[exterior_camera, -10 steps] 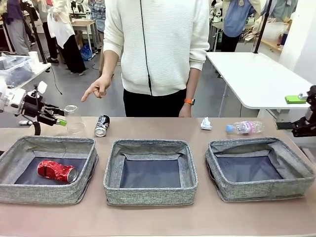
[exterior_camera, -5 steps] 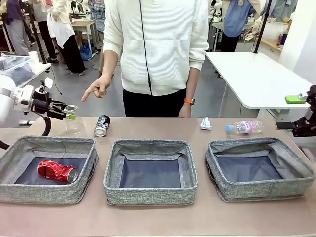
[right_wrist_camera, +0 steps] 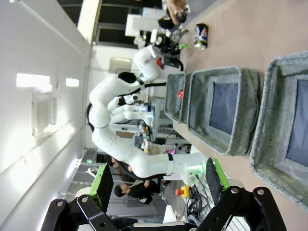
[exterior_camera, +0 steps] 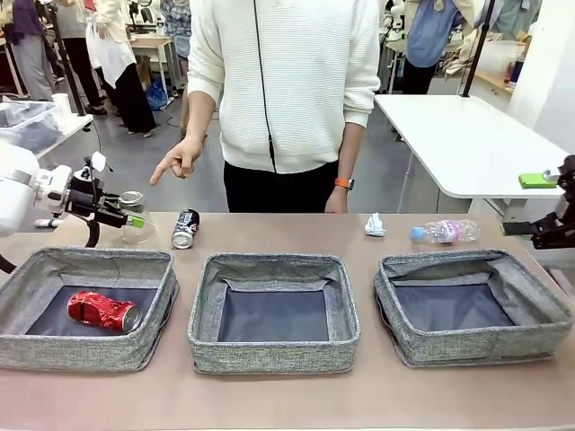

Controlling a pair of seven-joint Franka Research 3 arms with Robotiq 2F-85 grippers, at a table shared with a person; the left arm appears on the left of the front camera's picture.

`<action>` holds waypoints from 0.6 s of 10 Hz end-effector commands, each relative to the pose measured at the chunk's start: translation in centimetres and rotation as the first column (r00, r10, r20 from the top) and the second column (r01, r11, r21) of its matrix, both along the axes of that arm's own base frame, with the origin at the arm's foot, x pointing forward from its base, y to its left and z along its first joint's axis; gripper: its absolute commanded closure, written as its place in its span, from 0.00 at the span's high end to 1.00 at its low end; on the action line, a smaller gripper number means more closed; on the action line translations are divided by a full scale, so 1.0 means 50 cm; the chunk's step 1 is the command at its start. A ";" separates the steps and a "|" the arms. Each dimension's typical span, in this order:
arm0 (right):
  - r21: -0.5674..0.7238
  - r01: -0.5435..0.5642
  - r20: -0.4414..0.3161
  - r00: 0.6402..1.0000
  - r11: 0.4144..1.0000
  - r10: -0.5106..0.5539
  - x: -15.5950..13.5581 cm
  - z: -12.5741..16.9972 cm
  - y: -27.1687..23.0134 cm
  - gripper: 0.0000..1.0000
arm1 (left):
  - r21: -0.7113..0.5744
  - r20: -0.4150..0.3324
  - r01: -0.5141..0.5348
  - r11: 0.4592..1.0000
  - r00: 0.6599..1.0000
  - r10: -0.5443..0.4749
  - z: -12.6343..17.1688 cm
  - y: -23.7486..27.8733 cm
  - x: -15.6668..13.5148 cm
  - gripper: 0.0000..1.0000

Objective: Sort the waste into the appropriate baskets.
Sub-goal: Pick up the waste item pointed out by the person.

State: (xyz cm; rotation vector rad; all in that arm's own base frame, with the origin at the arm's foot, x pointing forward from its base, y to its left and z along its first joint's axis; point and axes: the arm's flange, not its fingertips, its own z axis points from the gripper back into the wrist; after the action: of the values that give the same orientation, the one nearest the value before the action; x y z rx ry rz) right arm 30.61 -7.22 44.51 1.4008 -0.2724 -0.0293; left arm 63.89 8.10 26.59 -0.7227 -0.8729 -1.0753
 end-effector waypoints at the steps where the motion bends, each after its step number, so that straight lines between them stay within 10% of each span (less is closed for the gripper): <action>1: 0.014 -0.001 0.004 1.000 1.000 0.001 0.000 0.006 -0.001 1.00 | 0.016 -0.009 0.014 1.000 1.000 -0.014 0.005 -0.003 0.002 1.00; 6: 0.014 -0.001 0.004 1.000 1.000 0.001 0.000 0.006 -0.001 1.00 | 0.023 -0.012 0.012 1.000 1.000 -0.012 0.004 0.000 0.000 0.54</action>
State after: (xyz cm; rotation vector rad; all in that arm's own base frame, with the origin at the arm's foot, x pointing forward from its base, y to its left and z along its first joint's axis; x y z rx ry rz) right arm 30.61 -7.22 44.51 1.4008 -0.2724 -0.0293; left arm 63.88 8.25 26.57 -0.7183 -0.8637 -1.0856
